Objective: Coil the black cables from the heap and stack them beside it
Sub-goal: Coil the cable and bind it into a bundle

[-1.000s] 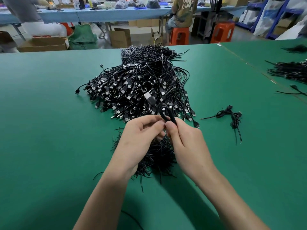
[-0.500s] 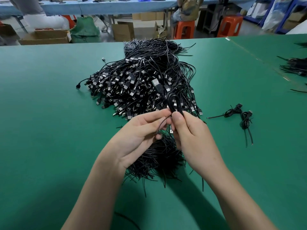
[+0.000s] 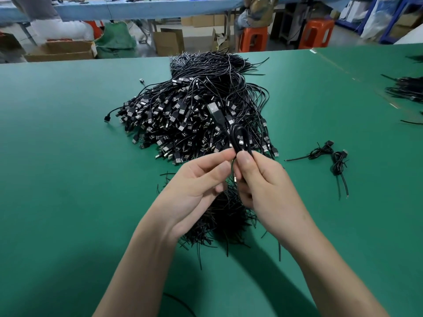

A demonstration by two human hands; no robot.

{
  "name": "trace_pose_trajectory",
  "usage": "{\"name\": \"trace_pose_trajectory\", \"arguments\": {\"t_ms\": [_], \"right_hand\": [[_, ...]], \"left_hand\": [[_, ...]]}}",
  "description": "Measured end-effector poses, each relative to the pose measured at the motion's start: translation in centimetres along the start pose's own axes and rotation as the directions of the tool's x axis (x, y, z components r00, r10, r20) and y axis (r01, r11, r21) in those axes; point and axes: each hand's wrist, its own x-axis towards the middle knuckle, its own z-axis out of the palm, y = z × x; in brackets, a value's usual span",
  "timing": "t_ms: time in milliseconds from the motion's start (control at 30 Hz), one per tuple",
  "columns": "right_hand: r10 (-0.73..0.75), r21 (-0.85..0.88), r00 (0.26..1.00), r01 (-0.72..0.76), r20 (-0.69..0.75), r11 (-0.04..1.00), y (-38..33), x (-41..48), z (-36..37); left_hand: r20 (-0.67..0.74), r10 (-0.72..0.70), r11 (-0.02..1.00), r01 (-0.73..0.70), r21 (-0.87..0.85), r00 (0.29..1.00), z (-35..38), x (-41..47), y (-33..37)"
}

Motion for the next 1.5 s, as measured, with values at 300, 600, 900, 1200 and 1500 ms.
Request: {"name": "trace_pose_trajectory", "arguments": {"t_ms": [300, 600, 900, 1200, 1500], "right_hand": [[-0.028, 0.167, 0.981, -0.004, 0.190, 0.986, -1.1, 3.1, -0.3], [-0.013, 0.223, 0.944, -0.065, 0.330, 0.973, -1.1, 4.7, -1.1], [-0.027, 0.265, 0.888, -0.108, 0.459, 0.958, -1.8, 5.6, -1.7], [0.035, 0.240, 0.870, -0.174, 0.491, 0.955, -1.6, 6.1, -1.3], [0.074, 0.185, 0.872, -0.185, 0.484, 0.965, -0.6, 6.4, -1.6]], "left_hand": [[-0.014, 0.129, 0.979, -0.125, 0.159, 0.992, -0.5, 2.4, 1.9], [-0.039, 0.235, 0.912, -0.206, 0.355, 0.971, -1.7, 3.5, 3.6], [0.043, 0.397, 0.832, -0.379, 0.404, 0.917, -1.3, 3.3, 4.8], [-0.030, 0.311, 0.871, -0.272, 0.410, 0.950, -1.7, 3.5, 3.9], [0.000, 0.338, 0.848, -0.305, 0.433, 0.941, -2.0, 3.8, 4.0]]}}
